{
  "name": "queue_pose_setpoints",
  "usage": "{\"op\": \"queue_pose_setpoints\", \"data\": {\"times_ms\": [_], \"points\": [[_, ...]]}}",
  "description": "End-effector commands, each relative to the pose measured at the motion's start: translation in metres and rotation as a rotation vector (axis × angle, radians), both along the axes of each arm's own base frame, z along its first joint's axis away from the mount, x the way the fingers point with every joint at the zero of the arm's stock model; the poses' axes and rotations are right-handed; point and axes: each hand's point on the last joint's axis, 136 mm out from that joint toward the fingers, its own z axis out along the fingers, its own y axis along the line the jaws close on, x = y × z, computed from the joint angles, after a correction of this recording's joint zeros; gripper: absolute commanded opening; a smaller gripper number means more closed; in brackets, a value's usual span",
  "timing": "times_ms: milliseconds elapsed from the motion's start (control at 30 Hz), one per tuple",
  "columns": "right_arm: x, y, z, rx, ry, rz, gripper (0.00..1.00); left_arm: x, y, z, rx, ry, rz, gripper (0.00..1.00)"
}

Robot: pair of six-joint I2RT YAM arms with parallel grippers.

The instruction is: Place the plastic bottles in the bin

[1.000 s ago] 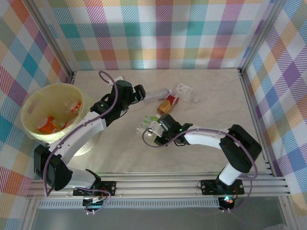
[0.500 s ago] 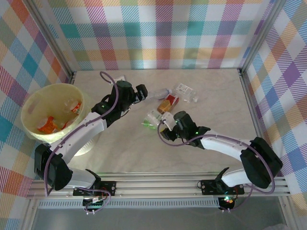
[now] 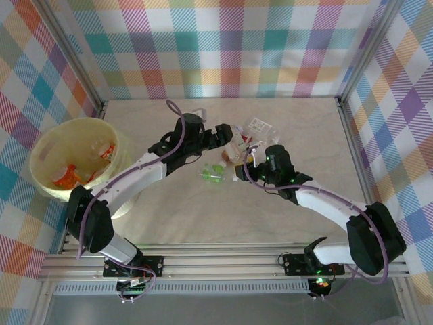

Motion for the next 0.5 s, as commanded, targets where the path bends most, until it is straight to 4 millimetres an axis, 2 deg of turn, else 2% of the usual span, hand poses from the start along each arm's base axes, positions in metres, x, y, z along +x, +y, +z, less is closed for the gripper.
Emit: {"op": "queue_pose_setpoints", "data": {"times_ms": [0, 133, 467], "points": [[0.003, 0.013, 0.042, 0.108, -0.049, 0.033, 0.30, -0.005, -0.030, 0.024, -0.082, -0.008, -0.098, 1.00], [0.006, 0.015, 0.047, 0.110, -0.046, 0.038, 0.31, -0.006, -0.039, 0.014, 0.009, 0.014, -0.108, 1.00], [0.011, 0.017, 0.047, 0.072, -0.059, 0.050, 0.34, -0.006, -0.042, -0.014, 0.173, 0.105, -0.031, 0.99]]}}
